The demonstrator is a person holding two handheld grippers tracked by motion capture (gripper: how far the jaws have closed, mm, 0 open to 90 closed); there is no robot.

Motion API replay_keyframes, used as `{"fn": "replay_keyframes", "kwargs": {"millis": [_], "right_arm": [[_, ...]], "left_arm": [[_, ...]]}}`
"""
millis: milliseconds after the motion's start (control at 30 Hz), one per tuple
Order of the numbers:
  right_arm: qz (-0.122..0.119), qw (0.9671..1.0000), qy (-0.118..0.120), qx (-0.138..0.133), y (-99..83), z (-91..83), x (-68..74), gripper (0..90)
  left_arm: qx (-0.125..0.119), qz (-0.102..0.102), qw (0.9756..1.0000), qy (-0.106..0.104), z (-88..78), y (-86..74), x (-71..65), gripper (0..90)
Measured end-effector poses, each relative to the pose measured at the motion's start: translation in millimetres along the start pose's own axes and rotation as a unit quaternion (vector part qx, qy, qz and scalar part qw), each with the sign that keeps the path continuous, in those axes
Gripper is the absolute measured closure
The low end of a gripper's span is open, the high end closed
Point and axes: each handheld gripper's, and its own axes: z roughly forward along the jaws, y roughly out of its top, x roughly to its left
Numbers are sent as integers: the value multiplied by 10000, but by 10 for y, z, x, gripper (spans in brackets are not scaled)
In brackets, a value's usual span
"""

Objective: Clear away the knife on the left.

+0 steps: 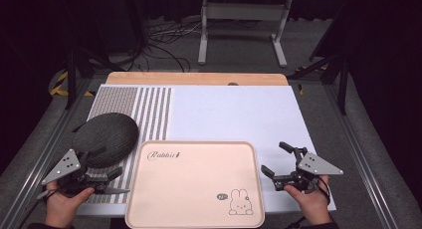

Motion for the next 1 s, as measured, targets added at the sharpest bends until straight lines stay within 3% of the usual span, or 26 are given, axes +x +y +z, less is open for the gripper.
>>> {"fn": "replay_keyframes", "kwargs": {"millis": [300,567,800,900,1000], "right_arm": [[4,10000,19,33,-10,21,-3,22],[32,9999,108,101,-50,34,-12,23],[5,9995,204,220,-69,61,1,25],[-6,9994,232,254,-74,67,3,26],[-14,9993,249,265,-76,73,4,26]], "left_arm": [[613,269,9977,-73,-22,100,65,67],[1122,358,9928,-192,-28,135,75,96],[1565,525,9859,-286,-48,204,104,97],[1785,614,9814,-352,-58,233,108,97],[2096,682,9744,-451,-58,256,108,99]]}}
